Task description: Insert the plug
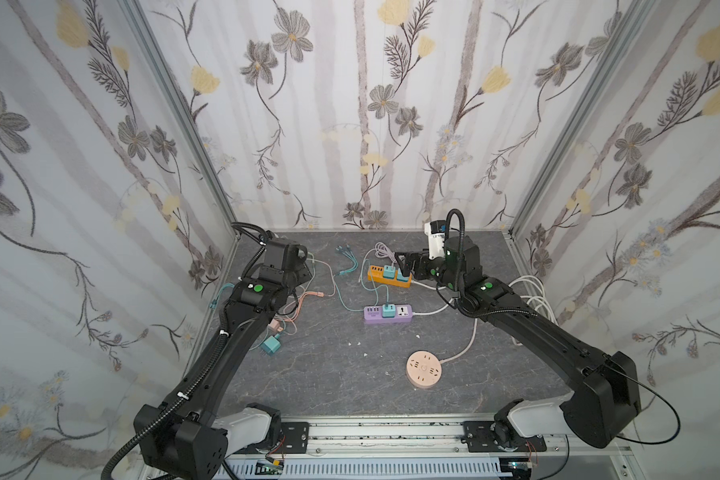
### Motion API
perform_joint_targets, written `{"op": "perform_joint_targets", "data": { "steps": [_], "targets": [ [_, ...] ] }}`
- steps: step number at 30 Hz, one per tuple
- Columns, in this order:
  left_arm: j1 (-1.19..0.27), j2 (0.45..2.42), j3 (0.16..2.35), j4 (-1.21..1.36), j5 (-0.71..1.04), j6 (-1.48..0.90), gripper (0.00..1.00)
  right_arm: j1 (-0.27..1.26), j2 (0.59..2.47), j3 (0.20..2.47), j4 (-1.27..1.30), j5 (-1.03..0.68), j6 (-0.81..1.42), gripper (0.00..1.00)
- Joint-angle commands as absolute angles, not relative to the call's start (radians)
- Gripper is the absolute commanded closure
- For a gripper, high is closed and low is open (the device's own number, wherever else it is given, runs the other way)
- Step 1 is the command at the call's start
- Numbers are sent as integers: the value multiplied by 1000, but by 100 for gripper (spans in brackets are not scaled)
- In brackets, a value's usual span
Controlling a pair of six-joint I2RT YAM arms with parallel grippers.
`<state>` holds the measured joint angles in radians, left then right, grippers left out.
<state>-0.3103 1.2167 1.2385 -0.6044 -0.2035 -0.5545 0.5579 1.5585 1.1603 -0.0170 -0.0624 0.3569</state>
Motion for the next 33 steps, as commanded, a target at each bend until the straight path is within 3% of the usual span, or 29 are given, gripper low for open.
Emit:
{"op": "perform_joint_targets", "data": {
  "steps": [1, 14, 24, 29, 33],
  "targets": [
    [-297, 1220, 1324, -721, -111, -436, 100, 578, 1598, 1192, 70, -149, 348, 1],
    [-281, 1222, 1654, -828, 205, -367, 100, 689, 1867, 1349, 203, -376, 258, 1],
    [-275, 1191, 1921, -742, 568, -445, 100, 739, 2020, 1455, 299, -369, 299, 1],
    [-272, 1177, 1970, -718, 561, -453, 100, 751, 2065, 1454, 403, -403, 312, 18],
    [-272, 1211, 2011, -720, 611, -474, 100, 767, 2120, 1458, 487, -412, 260, 16]
  ]
}}
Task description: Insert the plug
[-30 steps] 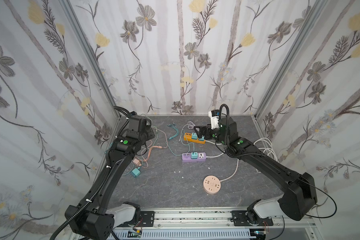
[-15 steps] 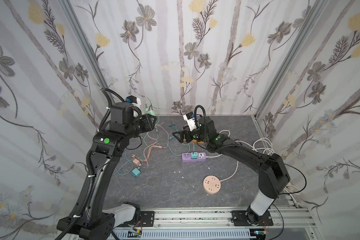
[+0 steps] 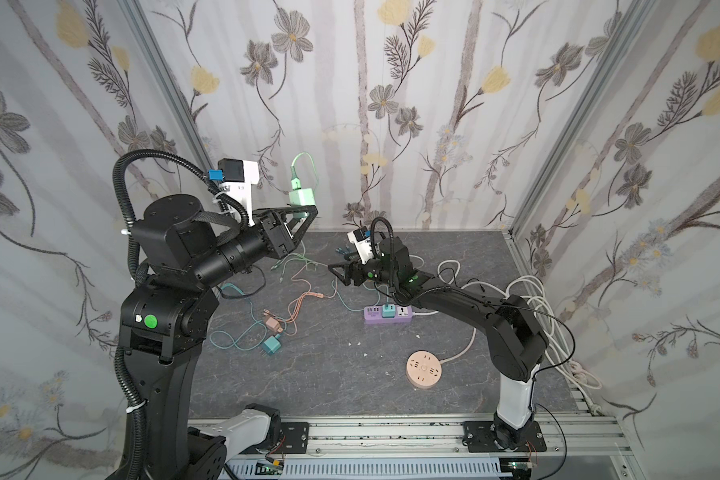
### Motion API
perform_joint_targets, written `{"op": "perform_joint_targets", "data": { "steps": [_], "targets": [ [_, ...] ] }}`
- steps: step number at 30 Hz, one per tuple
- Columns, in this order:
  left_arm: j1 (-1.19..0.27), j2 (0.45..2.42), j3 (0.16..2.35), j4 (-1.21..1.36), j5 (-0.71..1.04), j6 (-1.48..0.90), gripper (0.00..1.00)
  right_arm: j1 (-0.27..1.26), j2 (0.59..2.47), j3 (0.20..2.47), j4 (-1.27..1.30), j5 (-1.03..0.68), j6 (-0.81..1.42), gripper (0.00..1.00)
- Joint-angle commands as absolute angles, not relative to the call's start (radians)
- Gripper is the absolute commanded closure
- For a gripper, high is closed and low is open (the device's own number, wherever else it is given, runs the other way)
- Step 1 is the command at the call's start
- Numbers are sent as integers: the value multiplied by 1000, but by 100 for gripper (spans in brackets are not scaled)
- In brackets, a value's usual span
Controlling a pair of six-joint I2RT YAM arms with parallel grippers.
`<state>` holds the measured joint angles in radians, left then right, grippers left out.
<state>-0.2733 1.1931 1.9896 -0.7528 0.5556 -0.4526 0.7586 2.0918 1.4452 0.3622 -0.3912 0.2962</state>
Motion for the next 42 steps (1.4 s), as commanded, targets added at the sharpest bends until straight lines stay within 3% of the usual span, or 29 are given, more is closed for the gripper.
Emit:
{"op": "perform_joint_targets", "data": {
  "steps": [1, 12, 21, 28, 33, 37, 42],
  "targets": [
    [-269, 1216, 2020, -722, 616, -481, 100, 771, 2140, 1465, 505, -406, 247, 14],
    [-255, 1256, 2193, -792, 676, -514, 100, 831, 2401, 1747, 574, -461, 325, 8],
    [-242, 1255, 2183, -831, 638, -491, 100, 831, 2350, 1603, 596, -381, 237, 7],
    [-238, 1245, 2183, -818, 650, -500, 100, 852, 2454, 1695, 602, -360, 318, 15],
    [-229, 1226, 2161, -821, 634, -492, 100, 885, 2530, 1804, 560, -288, 348, 31],
    [-216, 1208, 2115, -831, 585, -475, 100, 905, 2528, 1838, 500, -225, 280, 62],
    [-206, 1187, 2047, -851, 487, -444, 100, 888, 2412, 1737, 597, -216, 258, 93]
  ]
}}
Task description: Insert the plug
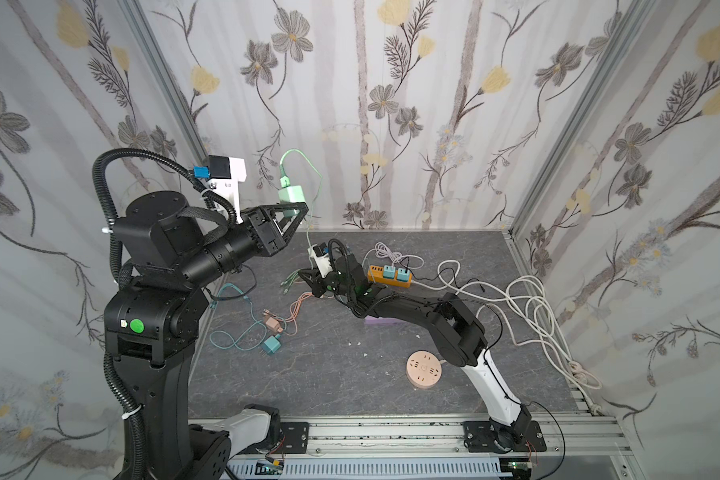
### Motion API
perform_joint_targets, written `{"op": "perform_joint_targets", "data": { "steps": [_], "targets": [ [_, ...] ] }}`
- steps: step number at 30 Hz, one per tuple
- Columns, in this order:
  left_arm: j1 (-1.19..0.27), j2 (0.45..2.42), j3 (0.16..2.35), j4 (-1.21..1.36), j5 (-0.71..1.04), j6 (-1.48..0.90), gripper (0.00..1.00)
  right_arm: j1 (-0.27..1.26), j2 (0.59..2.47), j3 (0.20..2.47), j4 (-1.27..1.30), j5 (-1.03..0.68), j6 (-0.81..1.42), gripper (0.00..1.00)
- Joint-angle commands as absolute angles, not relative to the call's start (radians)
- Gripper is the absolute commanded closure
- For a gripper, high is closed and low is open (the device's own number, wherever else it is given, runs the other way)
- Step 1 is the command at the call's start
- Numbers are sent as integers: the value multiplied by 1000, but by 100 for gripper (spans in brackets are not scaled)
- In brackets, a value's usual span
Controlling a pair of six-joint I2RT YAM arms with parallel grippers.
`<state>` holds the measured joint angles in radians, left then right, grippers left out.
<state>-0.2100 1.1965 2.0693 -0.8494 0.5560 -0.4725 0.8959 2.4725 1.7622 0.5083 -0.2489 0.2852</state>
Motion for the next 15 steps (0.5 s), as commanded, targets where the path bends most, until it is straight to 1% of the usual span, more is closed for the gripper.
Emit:
{"op": "perform_joint_targets", "data": {
  "steps": [1, 2, 9, 13, 15],
  "targets": [
    [-204, 1183, 2032, -852, 473, -439, 100, 881, 2384, 1730, 598, -227, 256, 98],
    [-202, 1180, 2017, -853, 462, -436, 100, 874, 2357, 1725, 596, -238, 259, 100],
    [-198, 1170, 1965, -865, 371, -400, 100, 830, 2169, 1691, 591, -239, 275, 100],
    [-198, 1173, 1929, -893, 317, -345, 100, 812, 2043, 1629, 615, -236, 260, 100],
    [-198, 1183, 1915, -909, 320, -326, 100, 803, 1985, 1599, 607, -253, 255, 100]
  ]
}}
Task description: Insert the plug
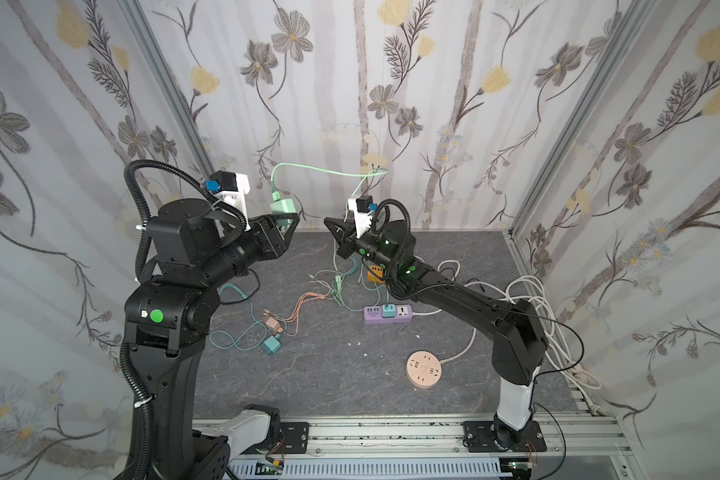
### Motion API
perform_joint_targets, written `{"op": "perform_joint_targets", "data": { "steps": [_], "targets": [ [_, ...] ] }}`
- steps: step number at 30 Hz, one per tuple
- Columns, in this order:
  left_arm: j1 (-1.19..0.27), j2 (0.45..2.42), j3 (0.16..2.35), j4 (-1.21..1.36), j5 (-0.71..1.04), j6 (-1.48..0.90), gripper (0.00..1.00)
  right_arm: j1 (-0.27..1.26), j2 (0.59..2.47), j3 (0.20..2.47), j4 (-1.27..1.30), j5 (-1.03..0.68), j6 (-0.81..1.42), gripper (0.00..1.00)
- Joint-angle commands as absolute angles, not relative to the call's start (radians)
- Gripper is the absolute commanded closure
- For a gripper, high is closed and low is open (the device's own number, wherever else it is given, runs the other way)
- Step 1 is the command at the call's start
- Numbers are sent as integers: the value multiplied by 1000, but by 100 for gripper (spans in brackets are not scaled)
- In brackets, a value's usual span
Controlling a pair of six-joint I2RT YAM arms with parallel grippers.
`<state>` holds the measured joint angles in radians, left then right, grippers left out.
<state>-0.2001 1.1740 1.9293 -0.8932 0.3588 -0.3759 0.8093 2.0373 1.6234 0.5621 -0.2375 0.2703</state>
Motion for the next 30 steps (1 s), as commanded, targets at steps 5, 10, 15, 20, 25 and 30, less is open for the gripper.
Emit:
{"op": "perform_joint_targets", "data": {
  "steps": [5, 10, 15, 20, 25, 30],
  "targets": [
    [-198, 1206, 1879, -915, 365, -307, 100, 787, 1853, 1529, 560, -309, 235, 100],
    [-198, 1213, 1857, -910, 378, -298, 100, 788, 1786, 1522, 407, -347, 215, 100],
    [-198, 1213, 1828, -911, 342, -287, 100, 787, 1802, 1478, 265, -401, 209, 100],
    [-198, 1224, 1792, -910, 325, -273, 100, 801, 1828, 1419, 169, -416, 197, 100],
    [-207, 1239, 1776, -910, 358, -248, 100, 788, 1729, 1381, 109, -401, 141, 100],
    [-283, 1238, 1781, -896, 356, -217, 100, 710, 1616, 1375, 20, -388, 198, 100]
  ]
}}
